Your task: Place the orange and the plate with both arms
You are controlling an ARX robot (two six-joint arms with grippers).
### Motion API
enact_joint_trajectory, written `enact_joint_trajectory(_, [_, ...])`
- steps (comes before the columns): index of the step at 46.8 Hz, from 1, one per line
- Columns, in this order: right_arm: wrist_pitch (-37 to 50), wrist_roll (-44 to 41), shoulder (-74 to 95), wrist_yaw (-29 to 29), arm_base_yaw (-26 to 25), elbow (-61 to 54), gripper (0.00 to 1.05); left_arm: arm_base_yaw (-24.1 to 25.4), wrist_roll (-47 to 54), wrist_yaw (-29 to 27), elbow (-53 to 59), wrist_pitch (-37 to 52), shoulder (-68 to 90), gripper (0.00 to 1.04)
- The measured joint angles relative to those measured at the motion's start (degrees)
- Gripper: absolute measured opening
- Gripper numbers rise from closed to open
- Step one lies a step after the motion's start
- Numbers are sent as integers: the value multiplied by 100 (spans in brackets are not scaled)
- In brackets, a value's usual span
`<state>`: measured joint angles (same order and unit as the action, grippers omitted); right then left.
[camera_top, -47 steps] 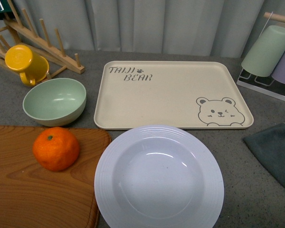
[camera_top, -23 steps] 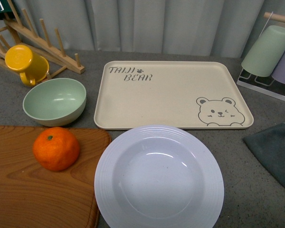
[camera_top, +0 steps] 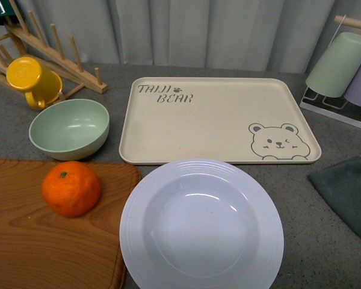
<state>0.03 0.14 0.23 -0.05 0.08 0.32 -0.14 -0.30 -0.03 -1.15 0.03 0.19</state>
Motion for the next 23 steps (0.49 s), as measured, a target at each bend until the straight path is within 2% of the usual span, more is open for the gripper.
enact_joint_trajectory(23, [0, 0, 0, 0, 0, 0, 96, 0, 0, 0, 0, 0, 0, 98])
